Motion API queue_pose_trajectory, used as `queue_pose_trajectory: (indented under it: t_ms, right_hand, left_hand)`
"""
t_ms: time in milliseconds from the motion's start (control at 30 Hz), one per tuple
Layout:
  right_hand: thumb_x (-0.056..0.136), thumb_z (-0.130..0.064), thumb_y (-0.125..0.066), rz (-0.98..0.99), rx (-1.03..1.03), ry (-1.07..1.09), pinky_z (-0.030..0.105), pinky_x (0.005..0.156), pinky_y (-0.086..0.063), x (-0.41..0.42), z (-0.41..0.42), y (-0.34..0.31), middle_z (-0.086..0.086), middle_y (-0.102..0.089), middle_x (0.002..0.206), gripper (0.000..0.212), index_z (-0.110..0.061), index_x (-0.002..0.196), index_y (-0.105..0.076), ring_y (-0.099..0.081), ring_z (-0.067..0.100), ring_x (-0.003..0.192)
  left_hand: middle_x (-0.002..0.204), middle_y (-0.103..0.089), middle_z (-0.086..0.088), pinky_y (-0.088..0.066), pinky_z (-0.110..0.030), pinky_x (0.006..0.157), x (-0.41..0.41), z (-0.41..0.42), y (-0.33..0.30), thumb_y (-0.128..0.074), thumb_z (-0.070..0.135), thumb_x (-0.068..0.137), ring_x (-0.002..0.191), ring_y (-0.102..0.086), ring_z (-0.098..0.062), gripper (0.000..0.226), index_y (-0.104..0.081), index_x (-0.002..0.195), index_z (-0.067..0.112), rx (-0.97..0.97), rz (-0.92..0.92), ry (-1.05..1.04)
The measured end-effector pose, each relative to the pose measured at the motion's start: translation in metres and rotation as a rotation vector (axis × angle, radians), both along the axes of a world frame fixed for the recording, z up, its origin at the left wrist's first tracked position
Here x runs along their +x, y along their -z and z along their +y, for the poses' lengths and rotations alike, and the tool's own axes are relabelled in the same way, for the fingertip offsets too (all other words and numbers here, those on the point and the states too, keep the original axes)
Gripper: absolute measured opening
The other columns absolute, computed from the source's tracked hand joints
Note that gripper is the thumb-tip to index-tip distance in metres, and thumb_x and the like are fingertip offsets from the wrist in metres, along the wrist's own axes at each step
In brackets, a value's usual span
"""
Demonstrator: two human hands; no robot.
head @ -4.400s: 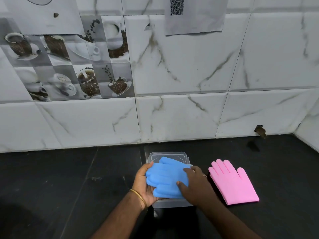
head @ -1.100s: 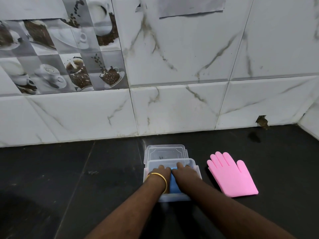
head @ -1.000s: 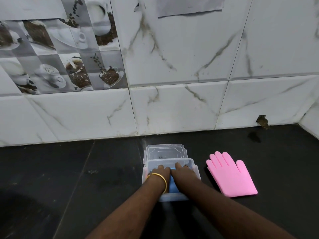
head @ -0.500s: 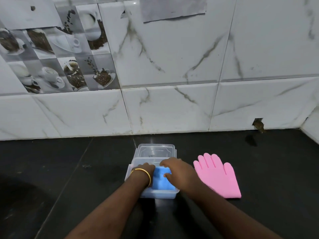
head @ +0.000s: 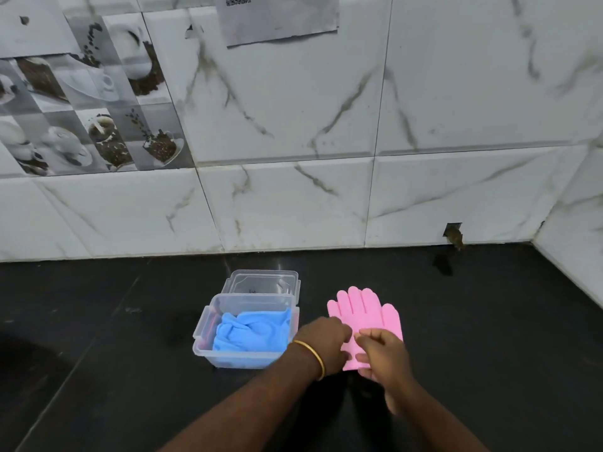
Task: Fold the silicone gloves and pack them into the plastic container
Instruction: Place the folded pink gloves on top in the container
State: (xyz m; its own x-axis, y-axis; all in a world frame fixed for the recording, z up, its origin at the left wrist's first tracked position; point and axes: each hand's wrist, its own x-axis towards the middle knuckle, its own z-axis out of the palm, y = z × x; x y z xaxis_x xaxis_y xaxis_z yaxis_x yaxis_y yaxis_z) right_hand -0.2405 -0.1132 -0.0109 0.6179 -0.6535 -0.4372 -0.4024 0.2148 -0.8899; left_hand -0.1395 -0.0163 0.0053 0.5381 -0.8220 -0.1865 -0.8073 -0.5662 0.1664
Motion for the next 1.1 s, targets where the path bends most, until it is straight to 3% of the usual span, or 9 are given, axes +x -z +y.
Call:
queue_pose_trajectory:
  t_ms: [67,233,400,500,633,767,833,967,1100]
  right_hand:
    - [0.093,-0.020,-0.063,0.045,0.167,0.051,0.035,0.064,-0.057,-0.015,-0.001,0.005,0.005,-0.067,0.097,0.004,-0.017,0.095,-0.063,-0.065,0.024,0.088]
    - [0.094,-0.025,-0.061,0.129,0.460,0.100,0.046,0.084,-0.055,-0.025,-0.007,0.017,0.013,-0.059,0.121,0.035,-0.010,0.123,-0.051,-0.058,0.033,0.110]
    - [0.093,-0.018,-0.062,-0.009,0.720,0.234,0.049,0.093,-0.049,-0.020,-0.006,0.023,0.021,-0.056,0.126,0.041,-0.006,0.129,-0.049,-0.055,0.038,0.120]
    - [0.090,-0.016,-0.066,-0.045,0.709,0.284,0.049,0.095,-0.047,-0.017,-0.003,0.026,0.021,-0.060,0.129,0.039,-0.006,0.126,-0.055,-0.057,0.036,0.121]
    - [0.088,-0.017,-0.070,-0.093,0.734,0.273,0.049,0.101,-0.045,-0.007,-0.006,0.022,0.017,-0.063,0.123,0.017,-0.008,0.100,-0.062,-0.056,0.035,0.123]
    - [0.087,-0.015,-0.071,-0.130,0.725,0.270,0.049,0.103,-0.047,0.005,-0.007,0.020,0.016,-0.067,0.106,0.031,-0.005,0.115,-0.061,-0.063,0.034,0.105]
    - [0.086,-0.010,-0.072,-0.132,0.680,0.308,0.049,0.093,-0.053,0.010,-0.003,0.016,0.018,-0.070,0.102,0.033,-0.003,0.116,-0.062,-0.067,0.034,0.094]
    - [0.085,0.000,-0.071,-0.140,0.554,0.436,0.044,0.074,-0.059,0.022,0.002,0.012,0.020,-0.070,0.111,0.033,-0.002,0.117,-0.063,-0.069,0.037,0.093]
    - [0.083,0.010,-0.065,-0.173,0.501,0.501,0.056,0.084,-0.057,0.031,-0.001,0.005,0.024,-0.067,0.115,0.035,0.004,0.117,-0.062,-0.068,0.043,0.097]
  left_hand:
    - [0.121,-0.061,-0.013,-0.050,-0.044,0.097,-0.005,-0.009,0.009,-0.063,0.032,0.087,0.111,-0.058,-0.032,0.039,-0.058,0.121,0.014,0.063,0.023,0.011]
    - [0.129,-0.057,-0.014,-0.048,-0.044,0.101,-0.007,-0.022,0.021,-0.064,0.033,0.088,0.117,-0.056,-0.032,0.049,-0.050,0.131,0.014,0.125,0.062,-0.003]
    - [0.128,-0.058,-0.014,-0.047,-0.043,0.102,-0.011,-0.026,0.029,-0.066,0.032,0.086,0.117,-0.056,-0.032,0.052,-0.049,0.133,0.014,0.129,0.106,-0.033]
    - [0.125,-0.059,-0.014,-0.048,-0.041,0.100,-0.011,-0.026,0.031,-0.066,0.030,0.085,0.114,-0.057,-0.031,0.051,-0.051,0.131,0.014,0.120,0.140,-0.042]
    - [0.122,-0.060,-0.014,-0.049,-0.039,0.097,-0.010,-0.024,0.032,-0.066,0.022,0.083,0.111,-0.058,-0.031,0.046,-0.053,0.126,0.013,0.060,0.189,-0.074]
    - [0.121,-0.062,-0.012,-0.048,-0.035,0.095,-0.007,-0.024,0.032,-0.064,0.020,0.084,0.111,-0.059,-0.030,0.040,-0.054,0.123,0.013,-0.006,0.258,-0.118]
    - [0.121,-0.062,-0.011,-0.048,-0.033,0.095,-0.006,-0.024,0.032,-0.062,0.025,0.088,0.111,-0.059,-0.028,0.037,-0.055,0.123,0.013,-0.023,0.300,-0.131]
    - [0.119,-0.064,-0.008,-0.050,-0.032,0.096,-0.005,-0.021,0.031,-0.059,0.029,0.089,0.106,-0.060,-0.023,0.032,-0.058,0.119,0.016,-0.067,0.373,-0.183]
    - [0.115,-0.066,-0.004,-0.051,-0.031,0.096,0.001,-0.012,0.028,-0.063,0.028,0.085,0.102,-0.062,-0.019,0.031,-0.061,0.115,0.019,-0.215,0.467,-0.234]
